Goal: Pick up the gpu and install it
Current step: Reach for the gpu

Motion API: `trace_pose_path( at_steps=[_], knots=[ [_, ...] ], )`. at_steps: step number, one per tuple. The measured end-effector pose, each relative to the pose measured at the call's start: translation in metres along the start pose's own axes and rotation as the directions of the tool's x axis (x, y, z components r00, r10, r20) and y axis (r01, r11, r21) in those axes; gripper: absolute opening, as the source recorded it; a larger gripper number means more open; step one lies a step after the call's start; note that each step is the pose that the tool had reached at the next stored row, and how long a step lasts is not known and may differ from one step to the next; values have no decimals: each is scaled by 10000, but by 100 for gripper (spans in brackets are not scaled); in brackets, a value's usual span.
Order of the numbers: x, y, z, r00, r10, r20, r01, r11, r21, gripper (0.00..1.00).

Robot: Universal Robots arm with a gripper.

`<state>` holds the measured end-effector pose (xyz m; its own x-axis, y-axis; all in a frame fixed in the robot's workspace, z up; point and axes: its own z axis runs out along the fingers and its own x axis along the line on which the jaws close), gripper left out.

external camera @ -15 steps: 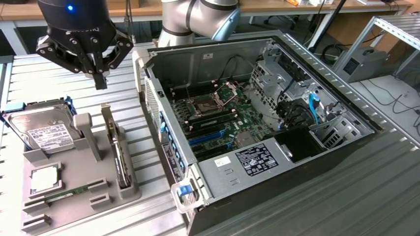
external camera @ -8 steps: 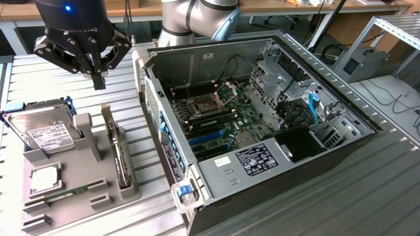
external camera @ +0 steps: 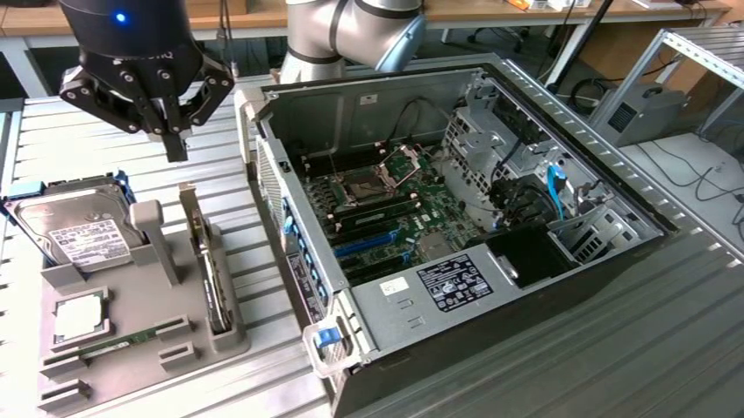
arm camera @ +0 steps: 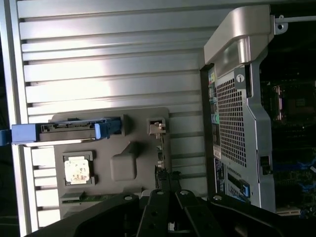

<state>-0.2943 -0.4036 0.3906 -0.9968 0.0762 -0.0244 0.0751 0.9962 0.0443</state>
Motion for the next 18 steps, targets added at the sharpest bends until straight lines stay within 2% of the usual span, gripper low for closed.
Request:
trace_pose_path(
  at_steps=[18],
  knots=[
    [-11, -259, -10, 10000, 0, 1, 0, 10000, 0, 11]
  ],
)
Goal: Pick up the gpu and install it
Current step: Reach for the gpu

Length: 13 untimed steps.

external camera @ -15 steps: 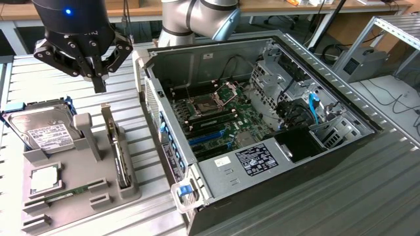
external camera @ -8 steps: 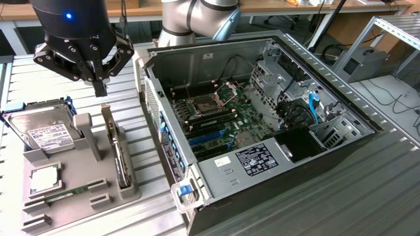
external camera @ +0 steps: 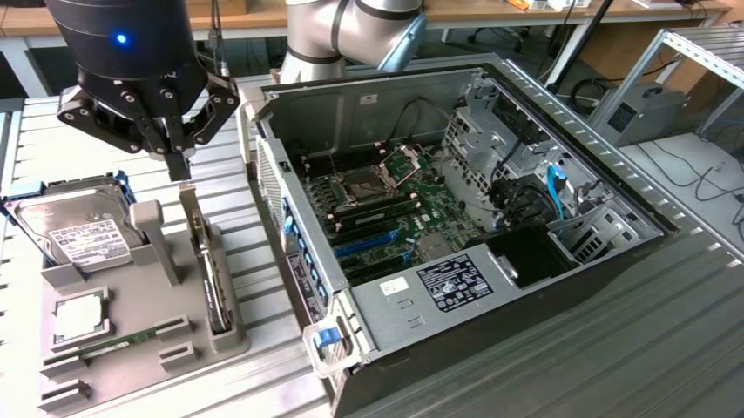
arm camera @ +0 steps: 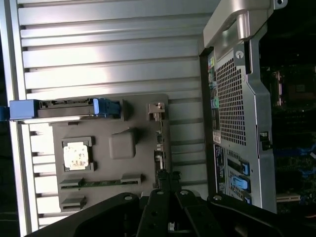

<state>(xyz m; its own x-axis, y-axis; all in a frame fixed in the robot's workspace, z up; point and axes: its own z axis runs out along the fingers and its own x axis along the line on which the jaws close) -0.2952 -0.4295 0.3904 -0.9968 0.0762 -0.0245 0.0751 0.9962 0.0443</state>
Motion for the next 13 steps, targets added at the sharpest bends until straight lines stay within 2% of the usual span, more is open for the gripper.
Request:
trace_pose_path(
  at_steps=[6, 13],
  knots=[
    [5, -62, -2, 10000, 0, 0, 0, 10000, 0, 11],
    [11, -191, -3, 10000, 0, -1, 0, 10000, 1, 11]
  ],
)
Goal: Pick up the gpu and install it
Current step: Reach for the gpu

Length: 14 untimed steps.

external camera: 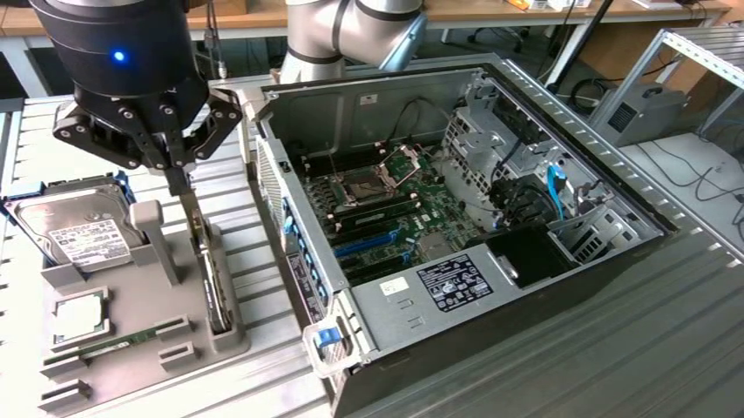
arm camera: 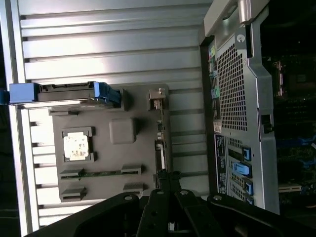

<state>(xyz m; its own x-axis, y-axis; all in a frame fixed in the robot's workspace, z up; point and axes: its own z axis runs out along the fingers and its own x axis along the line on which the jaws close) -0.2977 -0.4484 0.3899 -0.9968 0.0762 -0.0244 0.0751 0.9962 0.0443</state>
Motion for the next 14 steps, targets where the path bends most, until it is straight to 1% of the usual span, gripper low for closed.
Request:
trace_pose_path(
  at_steps=[5, 8, 14],
  knots=[
    [6, -63, 0, 10000, 0, 0, 0, 10000, -1, 11],
    [9, -64, 0, 10000, 1, 1, -1, 10000, 0, 11],
    [74, -69, 0, 10000, 0, 1, 0, 10000, -1, 11]
  ],
)
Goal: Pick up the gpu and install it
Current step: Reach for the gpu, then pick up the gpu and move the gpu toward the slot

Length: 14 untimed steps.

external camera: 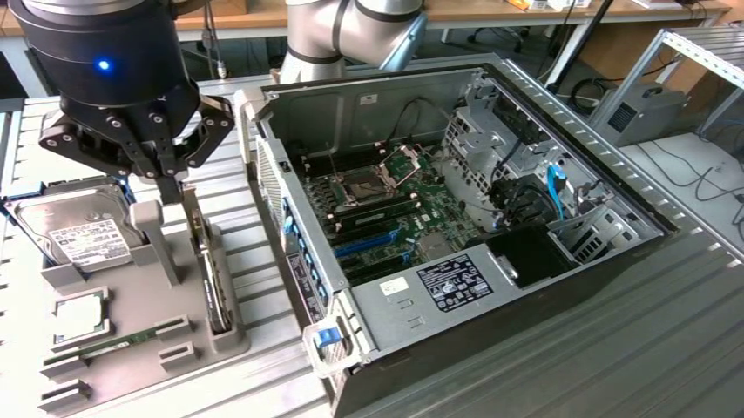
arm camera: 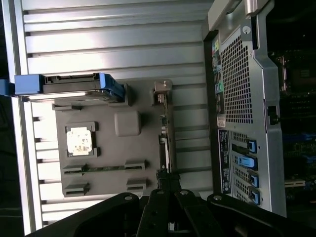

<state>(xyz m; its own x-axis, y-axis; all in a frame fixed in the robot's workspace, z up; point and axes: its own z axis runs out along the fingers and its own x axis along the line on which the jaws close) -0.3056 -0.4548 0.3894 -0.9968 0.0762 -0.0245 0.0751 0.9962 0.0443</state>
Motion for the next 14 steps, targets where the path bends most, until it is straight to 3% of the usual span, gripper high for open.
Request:
trace_pose_path(
  at_steps=[14],
  knots=[
    [40, -3, 0, 10000, -1, 0, 1, 10000, 0, 11]
  ],
)
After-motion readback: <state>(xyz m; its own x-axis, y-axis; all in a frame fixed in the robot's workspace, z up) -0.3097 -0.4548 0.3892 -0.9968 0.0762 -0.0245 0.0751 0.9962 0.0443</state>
